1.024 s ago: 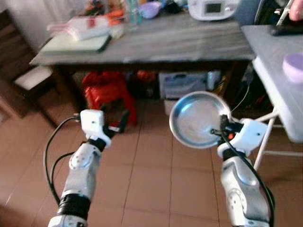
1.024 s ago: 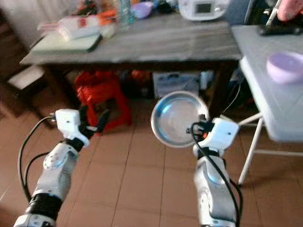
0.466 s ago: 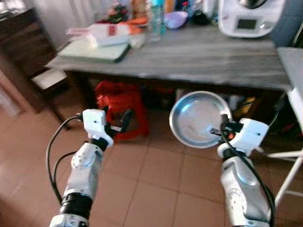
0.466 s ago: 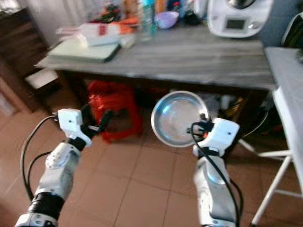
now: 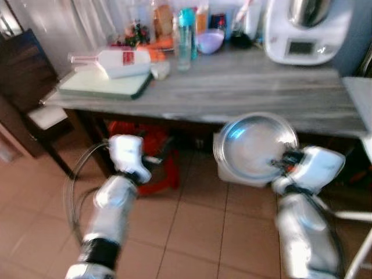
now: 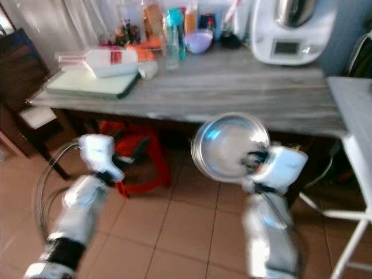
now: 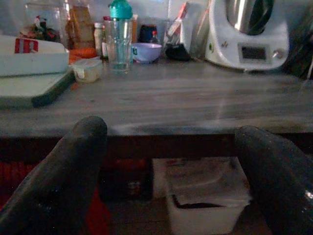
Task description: Setting the table
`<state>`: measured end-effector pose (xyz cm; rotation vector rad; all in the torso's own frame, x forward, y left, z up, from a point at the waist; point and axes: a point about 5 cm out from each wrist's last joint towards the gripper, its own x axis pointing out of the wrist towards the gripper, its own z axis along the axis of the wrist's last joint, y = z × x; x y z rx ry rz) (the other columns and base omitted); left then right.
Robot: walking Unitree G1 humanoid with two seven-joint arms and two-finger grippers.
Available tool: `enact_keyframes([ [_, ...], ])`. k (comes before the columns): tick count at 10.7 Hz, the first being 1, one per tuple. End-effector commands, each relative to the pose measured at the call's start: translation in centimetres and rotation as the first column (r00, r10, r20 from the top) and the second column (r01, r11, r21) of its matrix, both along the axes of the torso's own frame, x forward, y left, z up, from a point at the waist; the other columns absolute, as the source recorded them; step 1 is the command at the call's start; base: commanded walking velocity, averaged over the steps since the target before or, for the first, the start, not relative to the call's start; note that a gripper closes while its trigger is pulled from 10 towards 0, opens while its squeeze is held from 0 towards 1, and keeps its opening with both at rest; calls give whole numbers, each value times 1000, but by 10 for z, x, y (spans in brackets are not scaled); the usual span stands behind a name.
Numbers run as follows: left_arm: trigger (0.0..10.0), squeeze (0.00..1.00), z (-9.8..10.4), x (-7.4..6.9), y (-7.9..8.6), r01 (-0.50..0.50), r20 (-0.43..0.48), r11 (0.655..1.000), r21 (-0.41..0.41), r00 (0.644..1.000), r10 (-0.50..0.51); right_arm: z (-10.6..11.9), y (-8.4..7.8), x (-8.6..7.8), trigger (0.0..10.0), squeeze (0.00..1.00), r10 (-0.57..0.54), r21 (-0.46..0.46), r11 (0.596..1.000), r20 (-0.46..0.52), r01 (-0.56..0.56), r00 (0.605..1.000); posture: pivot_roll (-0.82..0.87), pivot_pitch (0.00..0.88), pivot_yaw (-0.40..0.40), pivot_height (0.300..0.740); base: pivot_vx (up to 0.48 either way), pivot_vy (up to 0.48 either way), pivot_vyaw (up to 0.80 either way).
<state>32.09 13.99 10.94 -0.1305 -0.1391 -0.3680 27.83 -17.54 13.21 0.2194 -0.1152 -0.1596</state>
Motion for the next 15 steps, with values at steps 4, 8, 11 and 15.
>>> enact_keyframes([
  [4,10000,0,6,3,-8,26,19,1000,1,999,-26,6,-9,-1,10000,0,-42,-2,999,30,43,999,44,48,98,740,480,0,0],
  [8,10000,0,5,2,-7,20,21,1000,0,1000,-20,7,-9,2,10000,0,-36,-3,999,35,36,999,52,44,84,740,480,0,0],
  [11,10000,0,0,-9,-4,52,45,997,56,998,-54,7,-8,5,10000,0,-36,21,999,28,35,999,59,38,74,740,144,0,0],
  [15,10000,0,-11,-32,18,116,23,976,185,992,-122,5,-19,18,10000,0,-56,55,997,1,56,998,59,38,70,740,0,0,0],
])
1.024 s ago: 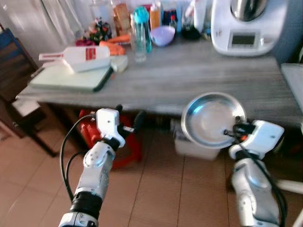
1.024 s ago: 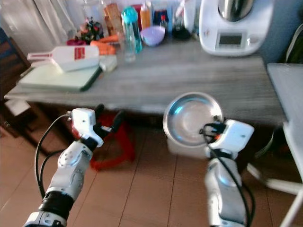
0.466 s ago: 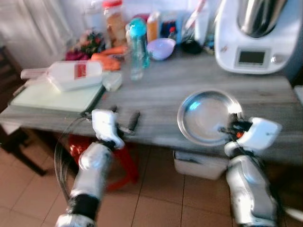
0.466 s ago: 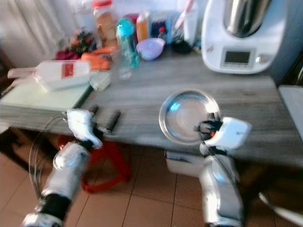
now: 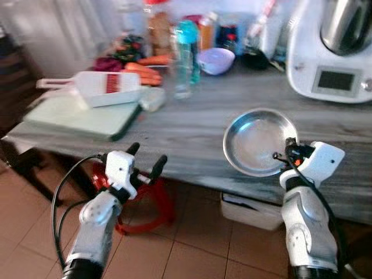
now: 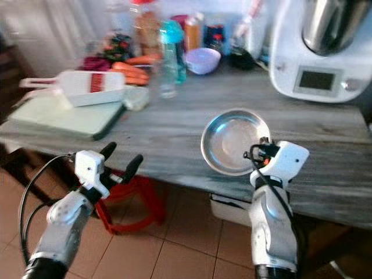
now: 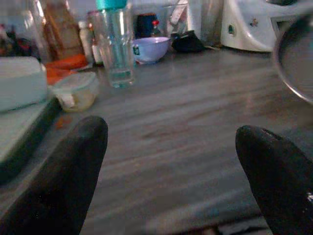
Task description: Setting the table
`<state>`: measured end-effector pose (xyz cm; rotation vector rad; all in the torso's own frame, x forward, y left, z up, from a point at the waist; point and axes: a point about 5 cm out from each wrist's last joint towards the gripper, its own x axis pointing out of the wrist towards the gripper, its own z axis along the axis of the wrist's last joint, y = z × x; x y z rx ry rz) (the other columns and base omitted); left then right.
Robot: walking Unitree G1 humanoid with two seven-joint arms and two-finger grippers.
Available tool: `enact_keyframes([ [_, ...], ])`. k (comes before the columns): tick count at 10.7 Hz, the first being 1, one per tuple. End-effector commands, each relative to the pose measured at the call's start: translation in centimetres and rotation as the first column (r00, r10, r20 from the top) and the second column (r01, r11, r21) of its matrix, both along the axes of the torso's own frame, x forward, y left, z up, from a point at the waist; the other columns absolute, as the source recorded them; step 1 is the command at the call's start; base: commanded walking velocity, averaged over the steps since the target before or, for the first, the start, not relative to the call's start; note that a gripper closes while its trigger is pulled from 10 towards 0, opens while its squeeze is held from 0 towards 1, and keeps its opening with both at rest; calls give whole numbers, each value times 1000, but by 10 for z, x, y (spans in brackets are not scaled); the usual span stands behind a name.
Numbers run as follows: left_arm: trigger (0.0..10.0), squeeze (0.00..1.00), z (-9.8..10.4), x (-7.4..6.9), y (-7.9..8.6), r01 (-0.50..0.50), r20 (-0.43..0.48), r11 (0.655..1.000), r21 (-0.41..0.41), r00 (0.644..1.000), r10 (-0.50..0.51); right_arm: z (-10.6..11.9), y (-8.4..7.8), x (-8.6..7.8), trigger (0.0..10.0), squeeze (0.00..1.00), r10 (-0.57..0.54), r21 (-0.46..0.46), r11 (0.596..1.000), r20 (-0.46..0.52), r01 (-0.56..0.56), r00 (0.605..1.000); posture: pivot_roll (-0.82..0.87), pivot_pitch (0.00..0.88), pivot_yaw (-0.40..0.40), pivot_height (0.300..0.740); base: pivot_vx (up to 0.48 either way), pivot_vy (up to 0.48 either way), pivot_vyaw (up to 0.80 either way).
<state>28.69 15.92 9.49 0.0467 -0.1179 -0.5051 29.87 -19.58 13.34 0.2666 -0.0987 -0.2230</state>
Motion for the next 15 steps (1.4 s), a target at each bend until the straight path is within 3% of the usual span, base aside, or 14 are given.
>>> enact_keyframes([
  [1,10000,0,2,-4,-2,47,15,998,41,999,-47,4,-5,6,10000,0,-17,13,1000,-5,17,1000,65,37,69,740,0,0,0],
  [3,10000,0,1,-13,-10,143,17,986,89,989,-145,4,1,24,10000,0,23,29,999,-68,-21,997,68,35,72,740,0,0,0],
  [4,10000,0,1,-14,-11,150,19,984,91,988,-152,3,6,30,10000,0,33,34,999,-97,-30,995,69,34,72,740,0,0,0],
  [6,10000,0,2,-13,-14,147,21,985,85,989,-149,-7,16,47,10000,0,39,130,991,-205,-13,978,74,34,72,740,0,0,0],
  [11,10000,0,3,-13,-17,157,22,984,89,987,-159,-11,28,64,10000,0,92,171,984,-270,-46,958,87,39,68,740,0,0,0],
  [12,10000,0,2,-14,-21,177,18,981,85,984,-179,-14,28,67,10000,1000,94,202,979,-281,-36,955,89,38,70,740,0,0,0],
  [15,10000,0,-2,-17,-29,248,-9,964,96,969,-248,-18,28,68,10000,1000,89,215,976,-291,-25,952,87,39,73,740,0,0,0],
])
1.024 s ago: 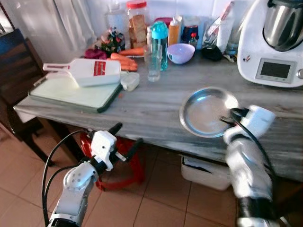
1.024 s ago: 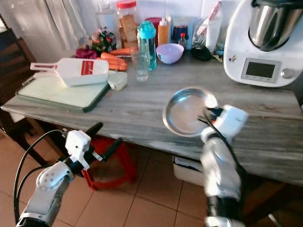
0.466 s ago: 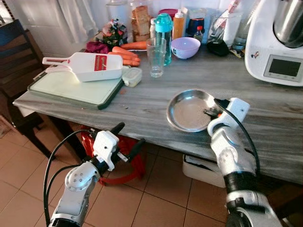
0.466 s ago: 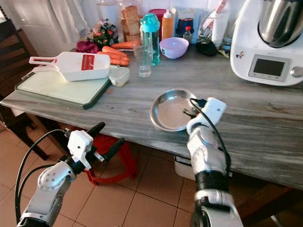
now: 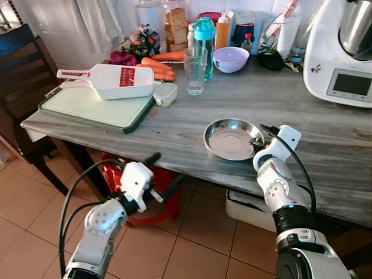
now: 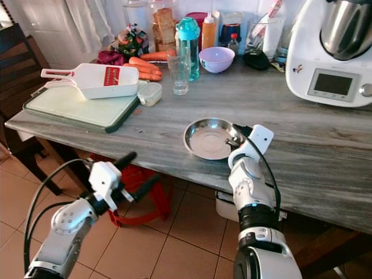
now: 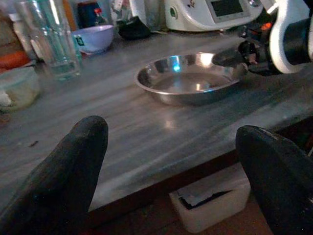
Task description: Setting the table
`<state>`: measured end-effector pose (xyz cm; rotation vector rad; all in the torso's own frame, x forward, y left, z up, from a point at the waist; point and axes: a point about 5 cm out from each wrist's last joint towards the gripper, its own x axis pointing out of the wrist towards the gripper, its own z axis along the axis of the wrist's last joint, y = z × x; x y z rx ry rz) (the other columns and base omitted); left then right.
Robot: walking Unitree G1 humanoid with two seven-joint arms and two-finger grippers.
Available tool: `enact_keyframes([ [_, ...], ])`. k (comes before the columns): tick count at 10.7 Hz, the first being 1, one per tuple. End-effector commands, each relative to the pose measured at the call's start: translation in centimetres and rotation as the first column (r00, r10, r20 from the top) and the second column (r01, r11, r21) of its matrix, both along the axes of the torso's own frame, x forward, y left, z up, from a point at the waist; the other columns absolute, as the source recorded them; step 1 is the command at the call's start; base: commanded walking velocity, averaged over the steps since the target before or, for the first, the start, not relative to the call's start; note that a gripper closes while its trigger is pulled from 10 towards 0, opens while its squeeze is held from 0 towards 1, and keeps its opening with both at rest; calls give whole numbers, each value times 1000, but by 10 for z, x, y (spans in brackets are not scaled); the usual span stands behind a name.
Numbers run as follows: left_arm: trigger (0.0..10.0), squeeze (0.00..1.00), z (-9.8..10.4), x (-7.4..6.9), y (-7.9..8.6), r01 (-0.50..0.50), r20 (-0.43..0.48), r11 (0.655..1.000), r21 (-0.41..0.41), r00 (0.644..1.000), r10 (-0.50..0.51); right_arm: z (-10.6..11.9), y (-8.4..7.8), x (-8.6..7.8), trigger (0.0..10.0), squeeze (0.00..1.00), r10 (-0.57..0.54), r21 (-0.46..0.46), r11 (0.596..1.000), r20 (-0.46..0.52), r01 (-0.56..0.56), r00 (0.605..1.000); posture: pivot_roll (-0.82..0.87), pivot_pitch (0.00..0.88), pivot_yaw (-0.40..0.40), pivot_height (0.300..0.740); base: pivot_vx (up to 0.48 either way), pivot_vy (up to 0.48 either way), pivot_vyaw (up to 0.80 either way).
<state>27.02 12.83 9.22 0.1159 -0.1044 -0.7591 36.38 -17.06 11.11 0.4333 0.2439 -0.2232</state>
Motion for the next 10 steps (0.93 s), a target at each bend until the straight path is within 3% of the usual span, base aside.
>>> enact_keyframes([
  [1,10000,0,0,-2,-2,28,-11,1000,-2,1000,-28,3,2,3,10000,1000,3,11,1000,10,-3,1000,85,37,73,740,0,0,0],
  [4,10000,0,0,-3,-5,48,-19,999,-2,999,-48,9,0,6,10000,1000,-6,7,1000,41,6,999,87,36,72,740,0,0,0],
  [5,10000,0,0,-3,-6,49,-23,999,0,999,-49,15,-3,5,10000,1000,-17,-12,1000,79,18,997,88,38,70,740,0,0,0],
  [6,10000,0,0,-3,-5,41,-22,999,0,999,-41,29,-6,4,10000,1000,-17,-42,999,178,24,984,87,40,71,740,0,0,0],
  [8,10000,0,1,1,-1,-28,-1,1000,5,1000,28,47,-8,-4,10000,1000,41,-209,978,305,25,951,87,40,73,740,0,0,0],
  [10,10000,0,-1,10,9,-172,-23,985,6,985,172,52,-7,-22,10000,1000,112,-328,944,370,17,922,81,39,72,740,0,0,0],
])
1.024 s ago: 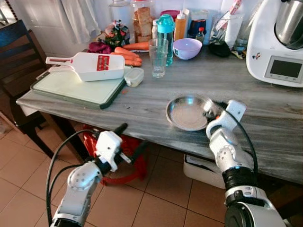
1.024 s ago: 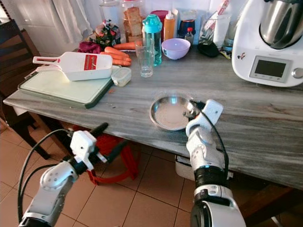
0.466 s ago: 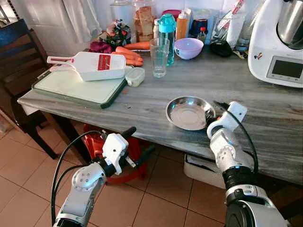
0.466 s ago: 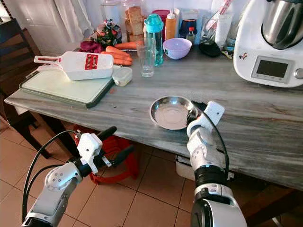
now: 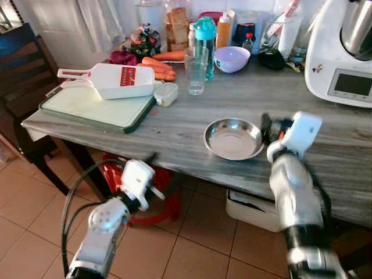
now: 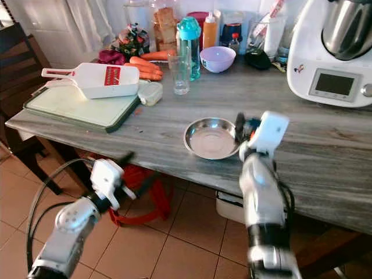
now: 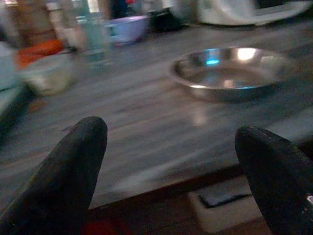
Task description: Setting the table
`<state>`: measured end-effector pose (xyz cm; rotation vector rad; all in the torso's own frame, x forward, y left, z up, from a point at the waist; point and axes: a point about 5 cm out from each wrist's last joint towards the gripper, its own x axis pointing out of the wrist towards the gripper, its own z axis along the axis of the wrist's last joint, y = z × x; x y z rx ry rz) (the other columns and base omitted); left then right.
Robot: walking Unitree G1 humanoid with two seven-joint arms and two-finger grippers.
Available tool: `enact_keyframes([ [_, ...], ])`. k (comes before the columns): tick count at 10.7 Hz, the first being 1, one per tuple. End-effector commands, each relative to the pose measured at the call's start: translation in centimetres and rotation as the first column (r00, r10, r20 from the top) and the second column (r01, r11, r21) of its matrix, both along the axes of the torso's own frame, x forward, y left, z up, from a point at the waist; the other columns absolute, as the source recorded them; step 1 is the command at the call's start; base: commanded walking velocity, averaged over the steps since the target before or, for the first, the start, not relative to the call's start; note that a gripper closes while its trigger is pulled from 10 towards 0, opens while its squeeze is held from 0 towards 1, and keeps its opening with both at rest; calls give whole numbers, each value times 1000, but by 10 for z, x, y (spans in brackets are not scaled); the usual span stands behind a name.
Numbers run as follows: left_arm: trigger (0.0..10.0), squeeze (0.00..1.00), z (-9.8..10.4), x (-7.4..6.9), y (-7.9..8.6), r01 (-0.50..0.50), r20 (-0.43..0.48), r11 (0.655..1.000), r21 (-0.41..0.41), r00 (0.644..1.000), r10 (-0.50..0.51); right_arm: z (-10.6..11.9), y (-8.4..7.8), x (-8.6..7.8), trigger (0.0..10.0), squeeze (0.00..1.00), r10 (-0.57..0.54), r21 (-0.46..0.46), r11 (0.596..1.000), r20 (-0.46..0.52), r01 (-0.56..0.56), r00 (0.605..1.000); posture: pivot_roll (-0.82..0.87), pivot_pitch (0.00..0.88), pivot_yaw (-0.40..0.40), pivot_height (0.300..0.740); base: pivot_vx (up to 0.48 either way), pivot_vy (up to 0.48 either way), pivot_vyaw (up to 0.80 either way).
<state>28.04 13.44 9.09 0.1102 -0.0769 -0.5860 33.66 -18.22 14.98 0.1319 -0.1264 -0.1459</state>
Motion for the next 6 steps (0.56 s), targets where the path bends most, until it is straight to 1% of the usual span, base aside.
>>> enact_keyframes([
  [1,10000,0,-1,4,9,-69,-12,997,18,997,70,13,4,-4,10000,1000,18,-40,999,65,-15,998,76,36,71,740,0,0,0],
  [2,10000,0,-6,5,10,-95,-31,995,21,995,96,11,3,-14,10000,1000,22,-76,997,76,-16,997,78,30,72,740,0,0,0],
  [3,10000,0,-11,6,12,-172,-39,984,38,984,173,3,-1,-33,10000,1000,14,-114,993,69,-6,998,70,24,77,740,0,0,0],
  [4,10000,0,-10,7,15,-225,-27,973,45,974,226,-3,-5,-47,10000,1000,-6,-138,990,54,13,998,66,24,82,740,0,0,0],
  [5,10000,0,-11,9,20,-306,15,948,89,952,306,-4,-8,-59,10000,1000,-25,-131,991,51,32,998,70,19,88,740,0,0,0],
  [6,10000,0,-11,9,26,-372,12,926,67,928,372,-4,-9,-72,10000,1000,-35,-144,989,45,41,998,64,19,96,740,0,0,0],
])
